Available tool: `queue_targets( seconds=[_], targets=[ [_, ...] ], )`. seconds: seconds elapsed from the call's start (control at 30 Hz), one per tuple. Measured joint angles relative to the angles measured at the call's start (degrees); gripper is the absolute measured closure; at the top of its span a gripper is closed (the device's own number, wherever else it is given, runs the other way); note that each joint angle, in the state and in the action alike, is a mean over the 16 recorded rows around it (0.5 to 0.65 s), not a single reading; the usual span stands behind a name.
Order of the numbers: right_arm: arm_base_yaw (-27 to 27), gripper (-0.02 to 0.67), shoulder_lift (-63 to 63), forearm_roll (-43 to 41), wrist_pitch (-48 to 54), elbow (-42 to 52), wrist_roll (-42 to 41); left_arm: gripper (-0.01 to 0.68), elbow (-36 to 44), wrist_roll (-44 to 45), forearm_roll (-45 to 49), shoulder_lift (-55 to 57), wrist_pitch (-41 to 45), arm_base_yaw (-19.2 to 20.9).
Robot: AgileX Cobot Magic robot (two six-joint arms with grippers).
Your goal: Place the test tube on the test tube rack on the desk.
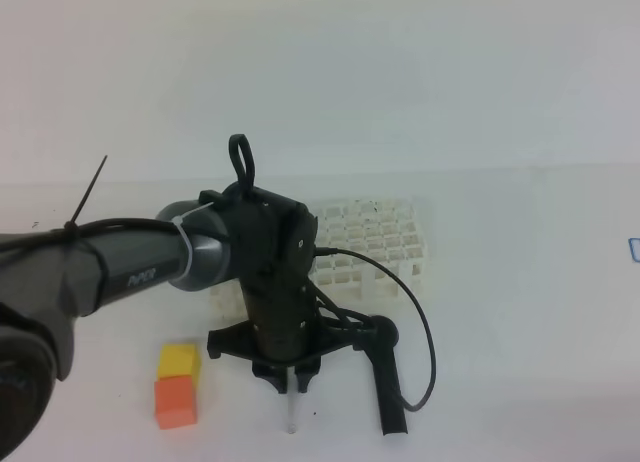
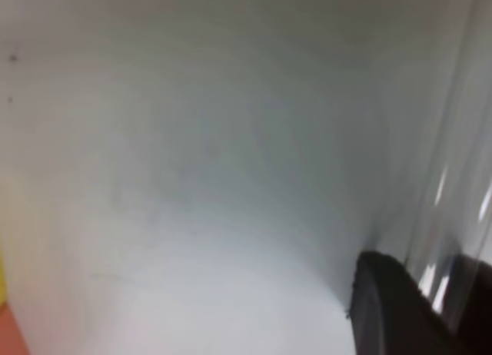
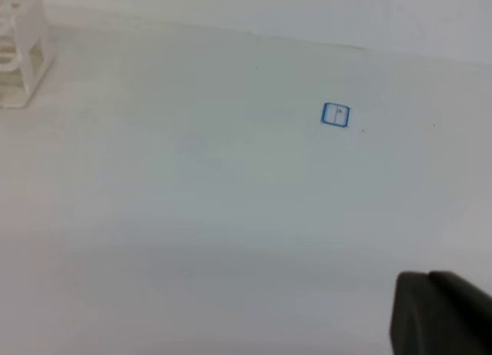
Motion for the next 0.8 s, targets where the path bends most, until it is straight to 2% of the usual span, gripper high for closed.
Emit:
queue_targets(
  seconds=[0.27, 0.43, 0.63, 0.8],
  targets=[
    [0.00, 0.650, 0.00, 0.00, 0.00, 0.00, 0.00, 0.574, 0.00, 1.89, 0.06, -5.22, 0.21, 0.00],
    [0.00, 0.650, 0.00, 0.00, 0.00, 0.00, 0.00, 0.582, 0.02, 4.74, 1.78, -11.41, 0.30, 0.00],
    [0.00, 0.650, 0.00, 0.00, 0.00, 0.00, 0.00, 0.624, 0.08, 9.95, 3.30, -19.00, 0.17, 0.00],
    [0.00, 0.650, 0.00, 0.00, 0.00, 0.00, 0.00, 0.638, 0.91, 17.61, 0.02, -23.83, -0.76, 0.00]
  ],
)
